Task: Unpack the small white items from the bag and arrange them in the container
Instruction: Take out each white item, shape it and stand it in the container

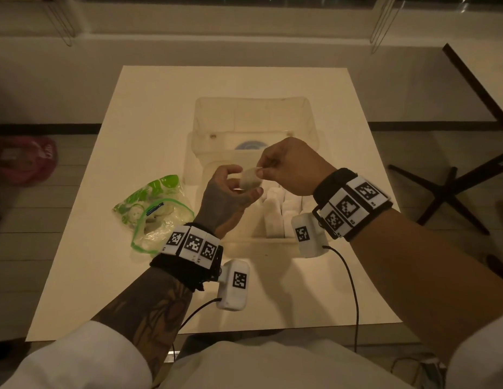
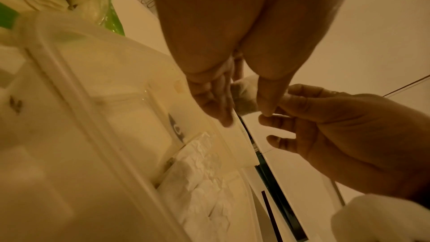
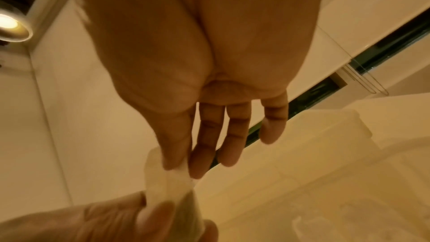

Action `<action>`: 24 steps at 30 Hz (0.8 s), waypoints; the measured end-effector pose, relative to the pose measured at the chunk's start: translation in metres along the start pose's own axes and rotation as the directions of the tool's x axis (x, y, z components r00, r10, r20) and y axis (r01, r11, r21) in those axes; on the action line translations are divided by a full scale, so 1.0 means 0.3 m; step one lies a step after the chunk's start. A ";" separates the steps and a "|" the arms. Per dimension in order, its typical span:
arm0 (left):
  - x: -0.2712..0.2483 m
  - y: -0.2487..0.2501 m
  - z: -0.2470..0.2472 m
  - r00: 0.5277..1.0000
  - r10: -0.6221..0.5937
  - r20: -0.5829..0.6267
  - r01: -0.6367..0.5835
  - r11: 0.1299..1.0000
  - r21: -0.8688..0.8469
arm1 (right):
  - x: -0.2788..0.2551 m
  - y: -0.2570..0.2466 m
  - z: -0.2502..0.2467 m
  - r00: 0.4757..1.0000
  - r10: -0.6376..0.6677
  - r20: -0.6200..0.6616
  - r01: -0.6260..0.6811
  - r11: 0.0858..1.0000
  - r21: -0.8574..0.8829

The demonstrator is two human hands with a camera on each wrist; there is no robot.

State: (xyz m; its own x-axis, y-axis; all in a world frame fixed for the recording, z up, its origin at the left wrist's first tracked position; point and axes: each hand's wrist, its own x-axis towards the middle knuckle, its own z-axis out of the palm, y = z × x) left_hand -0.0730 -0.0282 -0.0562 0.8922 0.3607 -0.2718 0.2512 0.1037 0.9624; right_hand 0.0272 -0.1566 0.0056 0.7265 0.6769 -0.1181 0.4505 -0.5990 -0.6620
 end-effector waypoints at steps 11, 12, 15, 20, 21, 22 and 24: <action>0.012 -0.009 0.017 0.971 0.172 -0.165 -0.137 0.970 0.201 | -0.003 0.004 -0.016 0.999 0.035 0.025 -0.036 0.996 0.078; 0.010 -0.008 0.020 0.972 0.171 -0.162 -0.139 0.971 0.193 | -0.003 0.005 -0.015 0.999 0.038 0.023 -0.040 0.994 0.100; 0.004 -0.006 0.025 0.976 0.159 -0.150 -0.138 0.980 0.141 | -0.001 0.010 -0.012 0.999 0.041 0.022 -0.044 0.992 0.120; -0.006 0.006 0.026 0.976 0.154 -0.157 -0.136 0.984 0.116 | -0.004 0.010 -0.007 0.998 0.038 0.041 -0.042 0.991 0.128; -0.007 0.008 0.025 0.976 0.150 -0.156 -0.133 0.985 0.112 | -0.005 0.009 -0.005 0.998 0.038 0.040 -0.043 0.992 0.121; -0.008 0.009 0.024 0.976 0.151 -0.154 -0.134 0.984 0.116 | -0.004 0.008 -0.004 0.999 0.041 0.033 -0.044 0.993 0.112; -0.008 0.009 0.021 0.973 0.164 -0.161 -0.142 0.980 0.140 | -0.003 0.006 -0.004 0.999 0.048 0.015 -0.050 0.994 0.102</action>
State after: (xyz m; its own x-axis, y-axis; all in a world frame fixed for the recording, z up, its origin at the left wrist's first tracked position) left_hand -0.0720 -0.0347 -0.0528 0.8493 0.5170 -0.1068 0.1719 -0.0797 0.9819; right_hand 0.0281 -0.1588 0.0052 0.7397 0.6534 -0.1610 0.3585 -0.5851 -0.7274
